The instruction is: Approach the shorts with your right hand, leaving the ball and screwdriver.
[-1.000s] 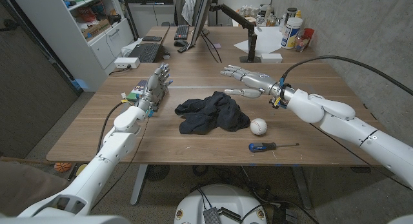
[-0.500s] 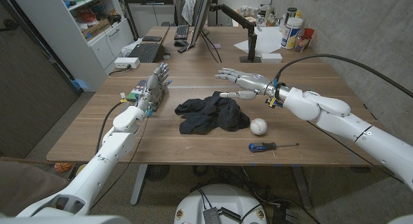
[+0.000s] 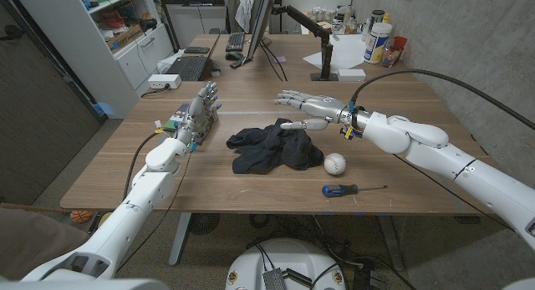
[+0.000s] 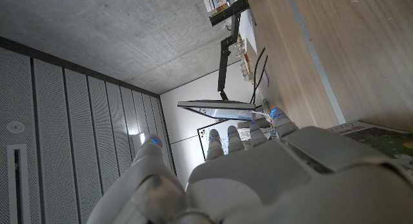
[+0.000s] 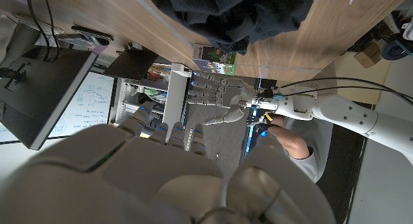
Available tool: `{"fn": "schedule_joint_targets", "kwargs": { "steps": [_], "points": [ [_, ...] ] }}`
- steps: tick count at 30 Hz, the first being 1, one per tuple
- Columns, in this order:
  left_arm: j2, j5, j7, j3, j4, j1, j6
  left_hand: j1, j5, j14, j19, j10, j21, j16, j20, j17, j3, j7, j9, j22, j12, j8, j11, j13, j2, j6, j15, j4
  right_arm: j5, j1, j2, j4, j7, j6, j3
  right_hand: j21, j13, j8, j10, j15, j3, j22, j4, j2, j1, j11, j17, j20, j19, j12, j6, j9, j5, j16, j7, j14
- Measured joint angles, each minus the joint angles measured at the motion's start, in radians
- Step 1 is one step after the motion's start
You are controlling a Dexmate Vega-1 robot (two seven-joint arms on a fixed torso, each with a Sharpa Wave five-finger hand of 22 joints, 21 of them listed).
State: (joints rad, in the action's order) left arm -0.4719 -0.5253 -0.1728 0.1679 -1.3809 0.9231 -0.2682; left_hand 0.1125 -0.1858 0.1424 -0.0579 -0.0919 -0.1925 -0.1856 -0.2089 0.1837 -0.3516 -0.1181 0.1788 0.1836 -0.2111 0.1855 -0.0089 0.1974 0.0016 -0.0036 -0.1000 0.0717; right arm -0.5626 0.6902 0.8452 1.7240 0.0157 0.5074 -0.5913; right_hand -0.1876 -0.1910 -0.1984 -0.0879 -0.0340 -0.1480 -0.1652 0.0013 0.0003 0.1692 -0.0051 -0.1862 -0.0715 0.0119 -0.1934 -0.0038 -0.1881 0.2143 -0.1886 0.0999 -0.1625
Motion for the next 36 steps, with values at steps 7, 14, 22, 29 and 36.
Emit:
{"fn": "schedule_joint_targets", "kwargs": {
  "steps": [7, 14, 22, 29, 36],
  "points": [
    [0.003, -0.001, 0.002, 0.000, 0.000, 0.003, -0.004, 0.000, 0.000, 0.000, 0.000, 0.000, 0.000, 0.000, 0.000, 0.000, 0.004, 0.000, 0.000, 0.000, 0.000, 0.000, 0.000, 0.000, 0.000, 0.000, 0.000, 0.004, -0.002, -0.018, -0.013, -0.017, 0.012, 0.012, -0.013, 0.000, 0.000, 0.000, 0.000, 0.000, 0.003, 0.000, -0.003, 0.003, 0.003, 0.000, 0.000, 0.000, 0.000, 0.000, 0.000, 0.000, 0.000, 0.000, 0.000, 0.000],
    [0.008, -0.002, 0.004, 0.000, 0.003, 0.005, -0.007, 0.000, 0.000, 0.000, 0.000, 0.000, 0.000, 0.000, 0.000, 0.000, 0.004, 0.000, 0.000, 0.000, 0.000, 0.000, 0.000, 0.000, 0.000, 0.000, 0.000, 0.004, -0.004, -0.032, -0.024, -0.030, 0.025, 0.022, -0.023, 0.000, 0.000, 0.000, 0.000, 0.000, 0.004, 0.000, -0.004, 0.005, 0.005, 0.000, 0.000, 0.000, 0.000, 0.000, 0.000, 0.000, 0.000, 0.000, 0.000, 0.000],
    [0.010, -0.002, 0.006, 0.000, 0.002, 0.009, -0.009, 0.000, 0.000, 0.004, 0.000, 0.000, 0.000, 0.000, 0.000, 0.000, 0.004, 0.000, 0.000, 0.000, 0.000, 0.000, 0.000, -0.002, 0.000, 0.000, -0.004, 0.004, -0.006, -0.044, -0.036, -0.046, 0.033, 0.027, -0.034, 0.000, 0.000, 0.000, 0.000, 0.000, 0.004, 0.000, -0.004, 0.005, 0.005, 0.000, 0.000, 0.000, 0.000, 0.000, 0.000, 0.000, -0.004, 0.000, 0.000, 0.000],
    [0.010, -0.003, 0.010, 0.001, -0.006, 0.016, -0.011, 0.000, 0.000, 0.004, 0.000, 0.000, 0.000, 0.000, 0.000, 0.000, 0.004, 0.000, 0.000, 0.000, 0.000, 0.000, 0.000, -0.002, 0.000, 0.000, -0.004, 0.004, -0.012, -0.057, -0.053, -0.065, 0.034, 0.032, -0.049, 0.000, 0.000, 0.000, 0.000, 0.000, 0.000, 0.000, -0.008, 0.005, 0.005, 0.000, 0.000, 0.000, 0.000, 0.000, 0.000, 0.000, -0.004, 0.000, 0.000, 0.000],
    [0.009, -0.004, 0.013, 0.001, -0.014, 0.023, -0.012, 0.000, 0.000, 0.004, 0.000, 0.000, 0.000, 0.000, 0.000, 0.000, 0.004, 0.000, 0.000, 0.000, 0.000, 0.000, 0.000, -0.002, 0.000, 0.000, -0.004, 0.004, -0.017, -0.066, -0.062, -0.076, 0.034, 0.038, -0.060, 0.000, 0.000, 0.000, 0.000, 0.000, 0.000, 0.000, -0.008, 0.005, 0.005, 0.000, 0.000, -0.004, -0.004, 0.000, 0.000, 0.000, -0.003, 0.000, 0.000, 0.000]
  ]
}}
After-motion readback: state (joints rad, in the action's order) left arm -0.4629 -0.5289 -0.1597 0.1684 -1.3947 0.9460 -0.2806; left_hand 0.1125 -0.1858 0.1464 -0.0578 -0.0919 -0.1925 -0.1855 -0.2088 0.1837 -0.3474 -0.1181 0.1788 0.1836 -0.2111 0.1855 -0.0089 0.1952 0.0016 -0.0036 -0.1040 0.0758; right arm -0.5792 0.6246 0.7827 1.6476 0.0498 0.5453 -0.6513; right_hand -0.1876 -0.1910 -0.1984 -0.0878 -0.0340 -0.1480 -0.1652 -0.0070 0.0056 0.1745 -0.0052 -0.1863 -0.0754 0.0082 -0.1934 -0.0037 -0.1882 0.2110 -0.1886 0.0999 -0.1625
